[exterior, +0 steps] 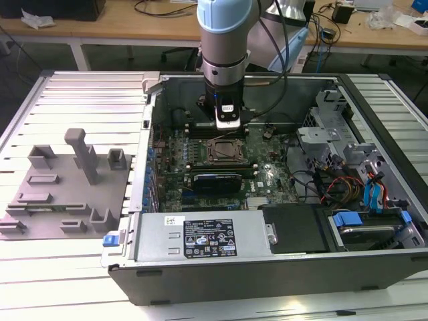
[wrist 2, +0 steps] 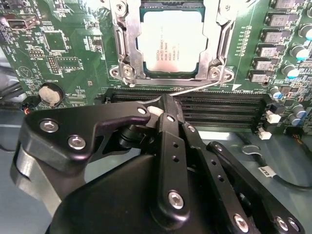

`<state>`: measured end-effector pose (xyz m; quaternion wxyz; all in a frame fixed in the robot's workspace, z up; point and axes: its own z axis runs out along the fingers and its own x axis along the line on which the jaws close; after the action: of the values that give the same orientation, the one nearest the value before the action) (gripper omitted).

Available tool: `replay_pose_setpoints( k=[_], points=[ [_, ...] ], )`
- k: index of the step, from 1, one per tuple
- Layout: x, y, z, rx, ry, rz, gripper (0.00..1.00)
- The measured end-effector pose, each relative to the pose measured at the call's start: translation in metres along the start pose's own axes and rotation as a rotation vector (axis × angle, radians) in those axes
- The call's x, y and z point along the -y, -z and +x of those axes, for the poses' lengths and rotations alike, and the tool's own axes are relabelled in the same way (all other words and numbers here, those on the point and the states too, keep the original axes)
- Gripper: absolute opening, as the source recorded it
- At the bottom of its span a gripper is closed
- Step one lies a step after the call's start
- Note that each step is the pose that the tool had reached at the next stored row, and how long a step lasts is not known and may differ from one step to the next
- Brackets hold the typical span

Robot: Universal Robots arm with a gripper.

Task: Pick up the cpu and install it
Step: 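Install the first cpu locking lever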

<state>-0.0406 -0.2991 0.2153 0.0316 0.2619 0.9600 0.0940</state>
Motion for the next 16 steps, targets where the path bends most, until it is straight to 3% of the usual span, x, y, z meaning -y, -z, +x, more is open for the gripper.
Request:
replay_pose_setpoints(
  k=[10,16],
  points=[
    [-0.0021,-0.0093,-0.0062,0.0074,-0.037,0.004,0.11],
    [-0.0025,-0.0112,-0.0081,0.01,-0.046,0.006,0.11]
  ],
)
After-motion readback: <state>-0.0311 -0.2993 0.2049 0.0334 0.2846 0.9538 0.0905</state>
